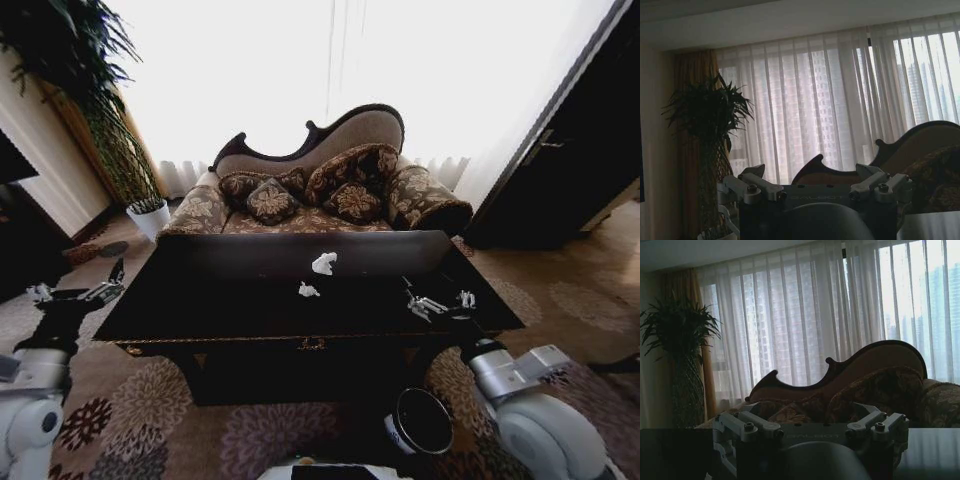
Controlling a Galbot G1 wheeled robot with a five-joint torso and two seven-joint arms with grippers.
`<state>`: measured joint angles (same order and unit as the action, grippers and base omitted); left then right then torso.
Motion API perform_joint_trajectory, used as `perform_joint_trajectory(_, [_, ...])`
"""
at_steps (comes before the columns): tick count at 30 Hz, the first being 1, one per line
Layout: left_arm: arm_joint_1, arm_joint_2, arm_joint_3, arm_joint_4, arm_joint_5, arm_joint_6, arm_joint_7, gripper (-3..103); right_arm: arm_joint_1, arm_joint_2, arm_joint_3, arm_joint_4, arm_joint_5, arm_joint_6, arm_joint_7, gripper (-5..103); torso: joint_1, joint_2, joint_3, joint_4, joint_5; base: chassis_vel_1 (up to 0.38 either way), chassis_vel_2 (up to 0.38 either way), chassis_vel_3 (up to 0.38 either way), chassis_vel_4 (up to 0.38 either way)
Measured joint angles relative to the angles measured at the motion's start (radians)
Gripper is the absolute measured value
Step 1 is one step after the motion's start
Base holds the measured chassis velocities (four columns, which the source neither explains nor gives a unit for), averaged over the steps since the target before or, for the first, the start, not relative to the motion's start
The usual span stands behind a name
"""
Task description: Move to the front of the table and place the trash on the table into the trash bin.
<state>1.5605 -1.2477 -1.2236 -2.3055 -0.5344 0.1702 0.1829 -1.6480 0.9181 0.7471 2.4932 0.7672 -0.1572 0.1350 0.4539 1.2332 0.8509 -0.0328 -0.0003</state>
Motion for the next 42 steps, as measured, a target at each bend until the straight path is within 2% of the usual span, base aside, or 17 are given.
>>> perform_joint_trajectory(6, [0.037, -0.023, 0.036, -0.037, 0.045, -0.004, 0.001, 100, 0.123, -0.082, -0.124, -0.054, 0.006, -0.034, 0.041, 100, 0.000, 0.000, 0.000, 0.0004, 0.0003, 0.000, 0.000, 0.000, 0.000])
perform_joint_trajectory(10, [0.073, -0.038, 0.064, -0.058, 0.085, -0.016, 0.004, 100, 0.306, -0.211, -0.267, -0.152, 0.033, -0.054, 0.080, 100, 0.000, 0.000, 0.000, 0.0002, 0.0006, 0.000, 0.000, 0.000, 0.000])
perform_joint_trajectory(11, [0.073, -0.038, 0.064, -0.058, 0.085, -0.016, 0.004, 100, 0.306, -0.211, -0.267, -0.152, 0.033, -0.054, 0.080, 100, 0.000, 0.000, 0.000, 0.0002, 0.0006, 0.000, 0.000, 0.000, 0.000])
perform_joint_trajectory(13, [0.091, -0.040, 0.063, -0.063, 0.095, -0.020, 0.005, 100, 0.498, -0.298, -0.397, -0.223, 0.076, -0.069, 0.117, 100, 0.000, 0.000, 0.000, 0.0003, -0.0001, 0.000, 0.000, 0.000, 0.000])
perform_joint_trajectory(14, [0.091, -0.040, 0.063, -0.063, 0.095, -0.020, 0.005, 100, 0.498, -0.298, -0.397, -0.223, 0.076, -0.069, 0.117, 100, 0.000, 0.000, 0.000, 0.0003, -0.0001, 0.000, 0.000, 0.000, 0.000])
perform_joint_trajectory(18, [0.106, -0.046, 0.045, -0.064, 0.098, -0.025, 0.005, 100, 0.756, -0.391, -0.591, -0.325, 0.137, -0.094, 0.127, 100, 0.000, 0.000, 0.000, 0.0005, 0.0001, 0.000, 0.000, 0.000, 0.000])
perform_joint_trajectory(19, [0.109, -0.046, 0.042, -0.064, 0.098, -0.025, 0.005, 100, 0.828, -0.408, -0.643, -0.341, 0.159, -0.103, 0.127, 100, 0.000, 0.000, 0.000, 0.0003, 0.0002, 0.000, 0.000, 0.000, 0.000])
perform_joint_trajectory(20, [0.109, -0.046, 0.042, -0.064, 0.098, -0.025, 0.005, 100, 0.828, -0.408, -0.643, -0.341, 0.159, -0.103, 0.127, 100, 0.000, 0.000, 0.000, 0.0003, 0.0002, 0.000, 0.000, 0.000, 0.000])
perform_joint_trajectory(22, [0.109, -0.047, 0.039, -0.058, 0.100, -0.026, 0.005, 100, 0.962, -0.433, -0.747, -0.356, 0.204, -0.121, 0.127, 100, 0.000, 0.000, 0.000, 0.0005, -0.0001, 0.000, 0.000, 0.000, 0.000])
perform_joint_trajectory(23, [0.109, -0.047, 0.039, -0.058, 0.100, -0.026, 0.005, 100, 0.962, -0.433, -0.747, -0.356, 0.204, -0.121, 0.127, 100, 0.000, 0.000, 0.000, 0.0005, -0.0001, 0.000, 0.000, 0.000, 0.000])
perform_joint_trajectory(27, [0.100, -0.056, 0.044, -0.046, 0.107, -0.026, 0.005, 100, 1.188, -0.453, -0.992, -0.376, 0.247, -0.144, 0.128, 100, 0.000, 0.000, 0.000, 0.0003, 0.0001, 0.000, 0.000, 0.000, 0.000])
perform_joint_trajectory(28, [0.100, -0.056, 0.044, -0.046, 0.107, -0.026, 0.005, 100, 1.188, -0.453, -0.992, -0.376, 0.247, -0.144, 0.128, 100, 0.000, 0.000, 0.000, 0.0003, 0.0001, 0.000, 0.000, 0.000, 0.000])
perform_joint_trajectory(33, [0.094, -0.067, 0.052, -0.037, 0.115, -0.028, 0.005, 100, 1.412, -0.438, -1.220, -0.394, 0.254, -0.170, 0.124, 100, 0.000, 0.000, 0.000, 0.0003, 0.0000, 0.000, 0.000, 0.000, 0.000])
perform_joint_trajectory(34, [0.094, -0.067, 0.052, -0.037, 0.115, -0.028, 0.005, 100, 1.412, -0.438, -1.220, -0.394, 0.254, -0.170, 0.124, 100, 0.000, 0.000, 0.000, 0.0003, 0.0000, 0.000, 0.000, 0.000, 0.000])
perform_joint_trajectory(38, [0.089, -0.069, 0.052, -0.028, 0.116, -0.031, 0.006, 100, 1.525, -0.394, -1.373, -0.424, 0.236, -0.184, 0.122, 100, 0.000, 0.000, 0.000, 0.0003, -0.0001, 0.000, 0.000, 0.000, 0.000])
perform_joint_trajectory(39, [0.089, -0.069, 0.052, -0.028, 0.116, -0.031, 0.006, 100, 1.525, -0.394, -1.373, -0.424, 0.236, -0.184, 0.122, 100, 0.000, 0.000, 0.000, 0.0003, -0.0001, 0.000, 0.000, 0.000, 0.000])
perform_joint_trajectory(42, [0.091, -0.077, 0.044, -0.024, 0.116, -0.039, 0.006, 100, 1.611, -0.342, -1.480, -0.479, 0.231, -0.189, 0.123, 100, 0.000, 0.000, 0.000, 0.0002, -0.0001, 0.000, 0.000, 0.000, 0.000])
